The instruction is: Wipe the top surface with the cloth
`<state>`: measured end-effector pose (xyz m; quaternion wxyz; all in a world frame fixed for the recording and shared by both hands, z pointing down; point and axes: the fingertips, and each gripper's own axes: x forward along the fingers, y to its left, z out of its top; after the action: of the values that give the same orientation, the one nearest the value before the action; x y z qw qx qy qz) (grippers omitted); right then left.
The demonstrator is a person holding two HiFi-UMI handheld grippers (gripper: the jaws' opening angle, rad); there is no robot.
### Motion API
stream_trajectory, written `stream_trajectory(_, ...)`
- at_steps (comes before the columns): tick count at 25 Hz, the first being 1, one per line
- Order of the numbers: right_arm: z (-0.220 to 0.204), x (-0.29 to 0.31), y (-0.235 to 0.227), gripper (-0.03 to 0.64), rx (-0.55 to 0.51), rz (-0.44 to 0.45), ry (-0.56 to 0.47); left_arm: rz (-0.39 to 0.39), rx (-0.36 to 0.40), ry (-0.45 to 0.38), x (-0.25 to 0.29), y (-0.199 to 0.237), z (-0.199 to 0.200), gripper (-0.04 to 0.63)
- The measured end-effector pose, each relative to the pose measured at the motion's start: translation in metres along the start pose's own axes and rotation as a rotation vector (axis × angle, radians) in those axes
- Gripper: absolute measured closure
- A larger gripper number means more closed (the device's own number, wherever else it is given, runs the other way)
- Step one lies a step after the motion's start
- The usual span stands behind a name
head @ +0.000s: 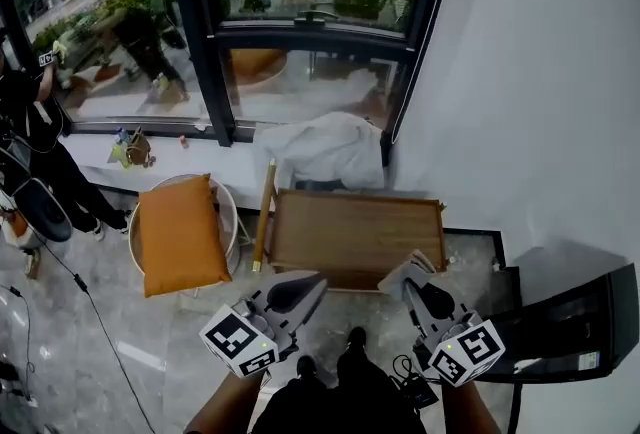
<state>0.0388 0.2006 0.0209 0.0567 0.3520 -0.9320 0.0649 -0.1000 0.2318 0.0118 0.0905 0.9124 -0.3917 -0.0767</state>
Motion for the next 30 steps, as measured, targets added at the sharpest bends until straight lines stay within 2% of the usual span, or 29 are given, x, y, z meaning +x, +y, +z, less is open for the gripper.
stream_trajectory(3, 0.0, -0.024, 0.014, 0.577, -0.001, 0.014, -0.016, -0.008, -0.035, 0.019, -0.017, -0.012, -0.012, 0.584)
stream_trajectory(5, 0.001, -0.039, 0.016, 0.577, -0.032, 0.016, -0.023, -0.023, -0.027, 0.011, -0.024, -0.029, -0.011, 0.584)
stream_trajectory(9, 0.002, -0.071, 0.022, 0.577, -0.204, 0.023, 0.003, -0.024, 0.025, 0.009, -0.028, -0.07, -0.008, 0.584)
stream_trajectory(14, -0.005, -0.12, 0.041, 0.578, -0.256, 0.126, -0.013, 0.0, -0.005, 0.074, -0.025, -0.116, -0.037, 0.584)
stream_trajectory(16, -0.019, -0.149, 0.04, 0.577, -0.246, 0.147, 0.004, 0.007, -0.02, 0.104, -0.02, -0.136, -0.053, 0.584)
stream_trajectory(19, -0.048, -0.189, 0.032, 0.578, -0.174, 0.157, 0.046, 0.021, -0.038, 0.144, -0.011, -0.166, -0.072, 0.584)
stream_trajectory(23, -0.08, -0.218, 0.03, 0.578, -0.124, 0.179, 0.077, -0.006, -0.086, 0.189, 0.0, -0.213, -0.1, 0.584)
stream_trajectory(27, -0.075, -0.228, 0.034, 0.578, -0.109, 0.22, 0.033, -0.064, -0.088, 0.244, 0.004, -0.243, -0.115, 0.584)
stream_trajectory(30, -0.067, -0.236, 0.029, 0.578, -0.115, 0.195, 0.025, -0.132, -0.07, 0.234, 0.009, -0.254, -0.109, 0.584)
